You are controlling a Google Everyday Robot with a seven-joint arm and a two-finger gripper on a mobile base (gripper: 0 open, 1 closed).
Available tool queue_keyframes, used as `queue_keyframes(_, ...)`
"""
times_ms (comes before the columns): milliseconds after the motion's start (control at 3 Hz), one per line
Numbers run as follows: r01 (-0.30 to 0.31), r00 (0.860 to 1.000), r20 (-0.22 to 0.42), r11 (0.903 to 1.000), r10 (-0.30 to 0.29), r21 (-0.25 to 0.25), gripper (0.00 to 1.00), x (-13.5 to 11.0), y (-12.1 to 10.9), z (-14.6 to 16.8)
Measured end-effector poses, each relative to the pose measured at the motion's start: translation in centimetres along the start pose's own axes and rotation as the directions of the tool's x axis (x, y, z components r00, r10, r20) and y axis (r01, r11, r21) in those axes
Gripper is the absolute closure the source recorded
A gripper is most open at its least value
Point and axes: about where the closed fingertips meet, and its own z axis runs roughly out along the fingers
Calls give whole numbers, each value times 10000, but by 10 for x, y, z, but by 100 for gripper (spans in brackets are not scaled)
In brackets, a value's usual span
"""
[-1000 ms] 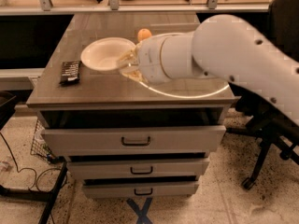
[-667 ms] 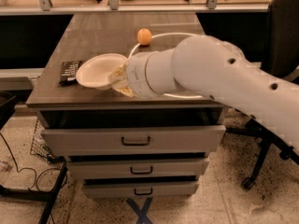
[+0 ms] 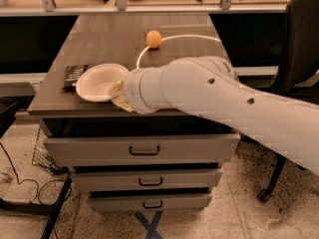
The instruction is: Move paper bowl near rxbar chocolate
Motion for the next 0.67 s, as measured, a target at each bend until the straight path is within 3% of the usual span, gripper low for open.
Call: queue_keyframes(667, 76, 10000, 17, 10000, -76, 4, 31, -4, -2, 0)
